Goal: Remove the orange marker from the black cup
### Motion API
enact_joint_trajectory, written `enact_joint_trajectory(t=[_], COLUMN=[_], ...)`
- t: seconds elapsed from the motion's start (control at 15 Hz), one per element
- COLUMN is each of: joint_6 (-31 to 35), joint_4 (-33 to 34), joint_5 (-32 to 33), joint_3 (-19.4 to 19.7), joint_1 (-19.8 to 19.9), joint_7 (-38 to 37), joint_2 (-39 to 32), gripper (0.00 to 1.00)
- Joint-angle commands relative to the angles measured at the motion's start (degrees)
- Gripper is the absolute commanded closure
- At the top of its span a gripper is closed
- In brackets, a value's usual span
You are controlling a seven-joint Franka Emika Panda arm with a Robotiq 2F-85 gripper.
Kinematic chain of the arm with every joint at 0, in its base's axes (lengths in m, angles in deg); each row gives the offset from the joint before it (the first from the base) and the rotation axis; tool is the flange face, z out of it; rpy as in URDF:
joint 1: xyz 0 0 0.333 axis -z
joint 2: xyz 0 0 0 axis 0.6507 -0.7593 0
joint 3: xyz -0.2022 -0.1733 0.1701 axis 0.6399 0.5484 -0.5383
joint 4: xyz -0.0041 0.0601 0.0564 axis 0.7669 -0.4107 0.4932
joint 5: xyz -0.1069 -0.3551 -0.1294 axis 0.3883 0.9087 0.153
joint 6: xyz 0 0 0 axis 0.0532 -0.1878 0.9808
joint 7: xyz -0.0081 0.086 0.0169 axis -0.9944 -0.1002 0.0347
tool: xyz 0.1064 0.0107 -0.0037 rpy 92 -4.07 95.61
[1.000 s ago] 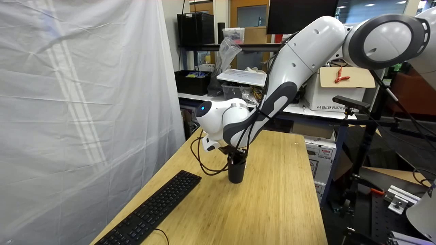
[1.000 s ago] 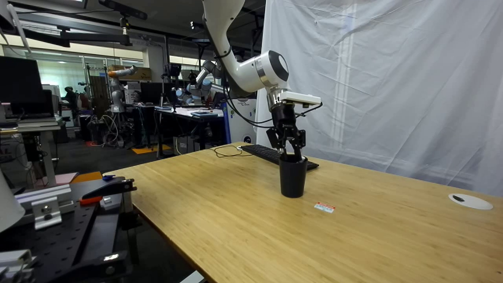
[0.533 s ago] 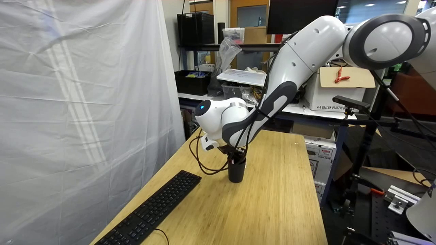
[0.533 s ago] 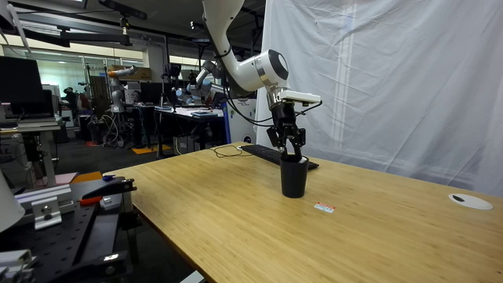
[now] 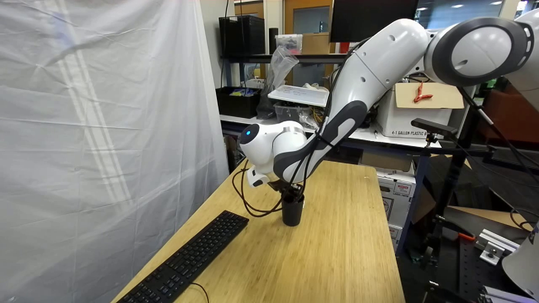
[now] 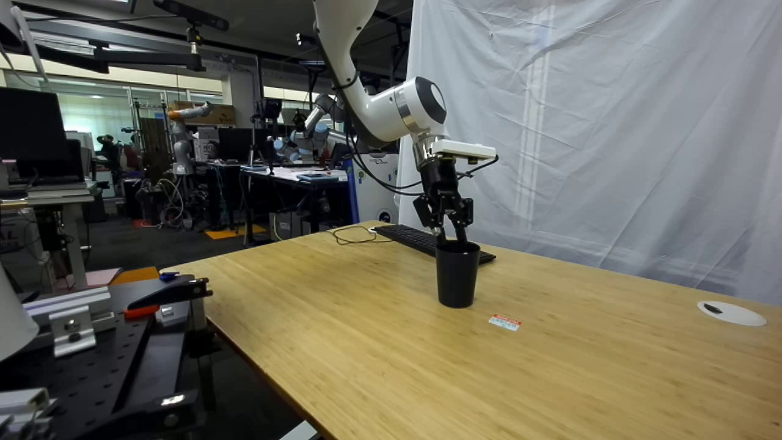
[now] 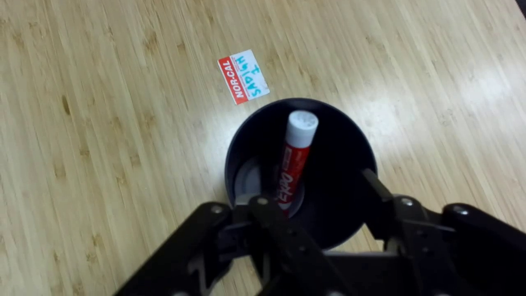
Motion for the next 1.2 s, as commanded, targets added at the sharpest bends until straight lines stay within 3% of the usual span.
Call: enact_joint_trajectory(t=[0.0,0.2,0.4,0.73,0.87,1.0,1.07,1.13], joint_6=[-0.72,-0.50,-0.39,-0.34,-0.35,-0.29,-0.41,-0.42], joint_4=[0.04,-0.53,-1.04,-2.70,-2.98,-3.51,-3.54,-3.69], joint_5=[1.82,1.84,1.83,2.48,3.20,3.85,4.14,4.32], joint_3=[0.64,0.65,0.74,1.07,1.04,0.91,0.84,0.78], joint_1=[-1.01,-1.06,-0.93,-0.90,-0.89,-0.78,-0.78,-0.76], joint_7=[-1.18,-1.47,-2.03,-2.83,-3.08,-3.36,-3.53,-3.65], joint_2=[-0.01,-0.13,-0.60,-0.44,-0.36,-0.23,-0.29,-0.24], gripper=[0.49,0.43,0.45,0.59,0.83,0.96,0.99,0.96])
